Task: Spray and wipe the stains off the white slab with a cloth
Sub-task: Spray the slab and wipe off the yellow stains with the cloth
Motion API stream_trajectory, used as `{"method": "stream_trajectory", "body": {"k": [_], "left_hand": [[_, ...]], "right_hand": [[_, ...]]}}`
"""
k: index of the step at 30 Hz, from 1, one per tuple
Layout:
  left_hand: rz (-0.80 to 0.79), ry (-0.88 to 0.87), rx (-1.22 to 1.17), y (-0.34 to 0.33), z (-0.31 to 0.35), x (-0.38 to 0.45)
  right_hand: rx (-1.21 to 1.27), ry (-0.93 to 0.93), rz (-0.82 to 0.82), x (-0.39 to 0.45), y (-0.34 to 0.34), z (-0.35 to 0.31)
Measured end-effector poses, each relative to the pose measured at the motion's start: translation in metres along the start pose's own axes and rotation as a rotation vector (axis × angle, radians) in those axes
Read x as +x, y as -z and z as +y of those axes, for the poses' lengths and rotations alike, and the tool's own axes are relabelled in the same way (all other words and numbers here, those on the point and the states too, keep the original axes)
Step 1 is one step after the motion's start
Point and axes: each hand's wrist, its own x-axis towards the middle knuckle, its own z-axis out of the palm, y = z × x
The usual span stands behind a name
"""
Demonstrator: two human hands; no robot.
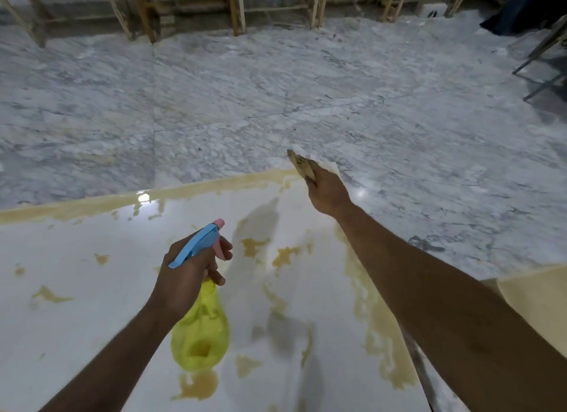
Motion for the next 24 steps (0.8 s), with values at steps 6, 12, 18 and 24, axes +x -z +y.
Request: {"method": "stream_trajectory", "body": {"k": [6,12,18,24], "left_hand": [[-0.003,0.009,0.0,-0.017,-0.013,0.013],[-0.022,0.008,0.039,-0.032,-0.016,0.017],[-0.045,-0.008,0.04,-0.046,-0.011,0.012],[-0.092,-0.019,0.033,-0.048,-0.011,-0.001]], "right_hand": [[-0.538,0.129,-0.253,0.028,-0.061,0.048],[-0.568,0.083,-0.192,0.009,-0.083,0.054],[-0.528,0.111,-0.063,-0.023,-0.1,0.061],[-0.486,0.084,-0.07,-0.066,-0.102,0.06]]}}
